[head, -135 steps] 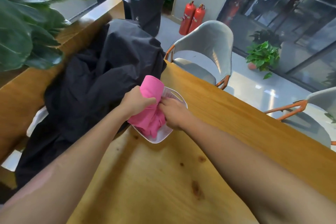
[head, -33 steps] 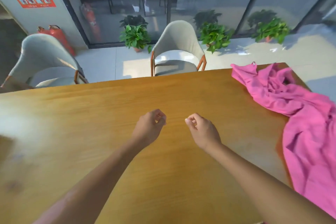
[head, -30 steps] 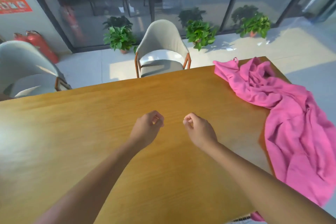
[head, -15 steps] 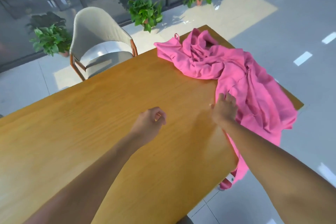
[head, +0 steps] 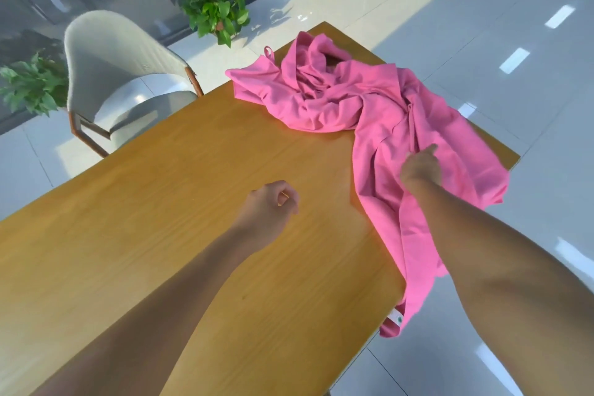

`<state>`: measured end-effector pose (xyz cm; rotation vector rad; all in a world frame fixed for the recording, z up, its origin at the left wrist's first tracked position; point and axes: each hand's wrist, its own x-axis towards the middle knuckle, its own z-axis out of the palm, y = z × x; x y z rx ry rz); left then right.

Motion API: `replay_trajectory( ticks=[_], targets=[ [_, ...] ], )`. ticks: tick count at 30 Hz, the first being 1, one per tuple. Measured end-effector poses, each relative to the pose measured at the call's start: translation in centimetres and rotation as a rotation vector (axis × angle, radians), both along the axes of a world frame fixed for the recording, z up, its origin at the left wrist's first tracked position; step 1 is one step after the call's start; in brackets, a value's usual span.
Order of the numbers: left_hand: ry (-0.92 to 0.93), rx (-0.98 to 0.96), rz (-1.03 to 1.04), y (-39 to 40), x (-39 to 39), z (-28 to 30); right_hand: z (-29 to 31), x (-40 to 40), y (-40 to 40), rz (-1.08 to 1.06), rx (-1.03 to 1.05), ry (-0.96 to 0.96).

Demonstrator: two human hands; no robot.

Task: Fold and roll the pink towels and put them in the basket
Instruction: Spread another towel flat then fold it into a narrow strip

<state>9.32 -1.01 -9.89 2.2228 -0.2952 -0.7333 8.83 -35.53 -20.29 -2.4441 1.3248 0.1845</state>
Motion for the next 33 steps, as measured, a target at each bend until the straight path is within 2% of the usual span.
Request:
replay_trajectory(
  ticks=[3, 6, 10, 13, 16, 19, 21, 27, 30, 33],
  targets=[
    [0.000, -0.004, -0.011, -0.9, 0.5, -0.4, 0.0, 0.4, -2.0, -0.148, -0.026, -0.061],
    [-0.003, -0.003, -0.018, -1.5, 0.7, -0.8, -0.4, 0.3, -3.5, -0.136, 0.048, 0.019],
    [0.013, -0.009, -0.030, -1.7, 1.0, -0.9, -0.2, 0.2, -4.2, -0.155, 0.081, -0.044],
    [0.031, -0.026, -0.023, -1.8, 1.3, -0.6, 1.2, 0.5, -3.3, -0.211, -0.090, -0.093],
    [0.026, -0.033, -0.031, -2.1, 1.4, -0.2, 2.6, 0.8, -1.5, -0.145, -0.224, -0.368],
    [0.015, -0.042, -0.038, -2.4, 1.4, 0.6, 4.5, 0.7, 1.0, -0.121, -0.164, -0.672],
    [0.008, -0.048, -0.049, -2.7, 1.4, 1.3, 5.8, 0.2, 2.9, -0.097, -0.103, -0.799],
    [-0.049, -0.078, -0.078, -3.7, 1.7, 3.1, 9.4, -1.9, 9.4, 0.200, 0.049, -1.041],
    [-0.066, -0.140, -0.008, -4.3, 1.7, 4.0, 10.4, -2.6, 12.8, 0.435, 0.186, -1.036],
    [0.026, -0.175, 0.177, -4.8, 2.5, 4.6, 11.0, -3.1, 16.4, 0.617, 0.337, -0.984]
  ],
)
